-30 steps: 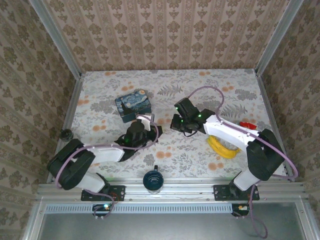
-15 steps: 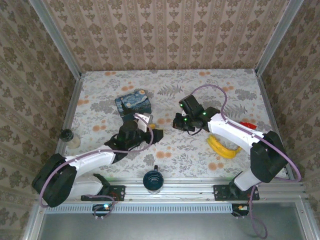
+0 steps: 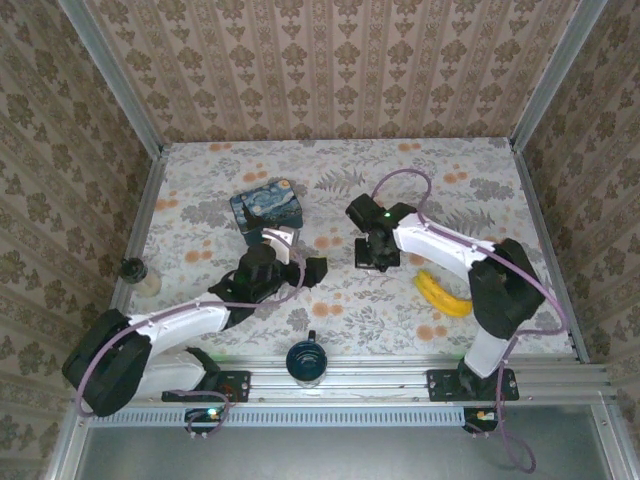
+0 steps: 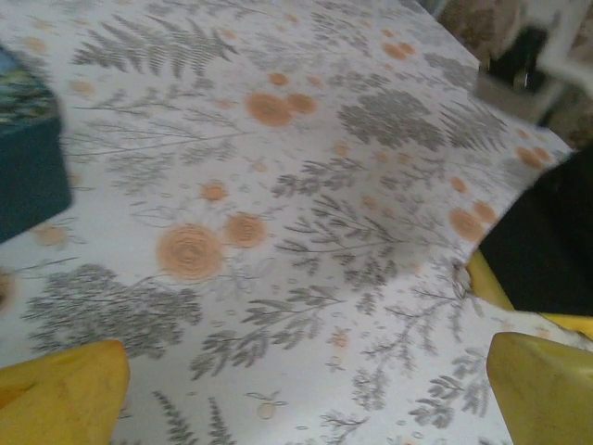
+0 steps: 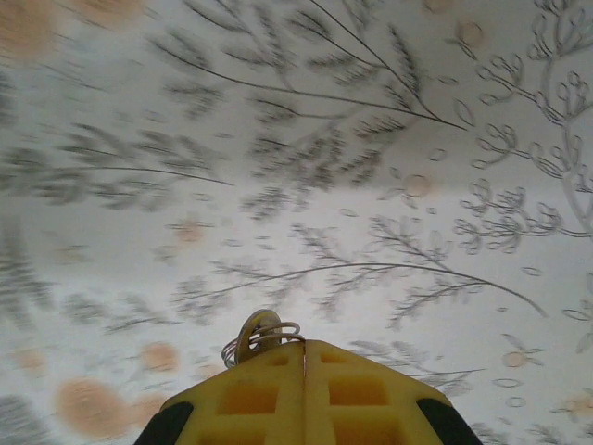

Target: Unlock a padlock with a key

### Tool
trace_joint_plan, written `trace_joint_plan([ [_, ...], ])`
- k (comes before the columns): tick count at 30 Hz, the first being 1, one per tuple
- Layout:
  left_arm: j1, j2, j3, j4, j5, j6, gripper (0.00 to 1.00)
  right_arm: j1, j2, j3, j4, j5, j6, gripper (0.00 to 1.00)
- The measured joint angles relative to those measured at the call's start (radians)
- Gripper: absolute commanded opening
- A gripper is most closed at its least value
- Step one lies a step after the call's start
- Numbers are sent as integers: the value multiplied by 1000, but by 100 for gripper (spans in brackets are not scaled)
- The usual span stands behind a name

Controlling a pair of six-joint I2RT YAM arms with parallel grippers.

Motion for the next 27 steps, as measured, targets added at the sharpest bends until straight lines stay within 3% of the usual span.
trace_joint_plan([
  [10,62,-156,-16,-146,-119,-10,100,93,177,134,-65,48,-43,10],
  [16,96,-195,-33,-211,-149,-26,100,157,220,150,-80,26,-60,30],
  [27,121,-200,-34,-248,-148,-31,100,156,159,151,-76,-42,-62,29],
])
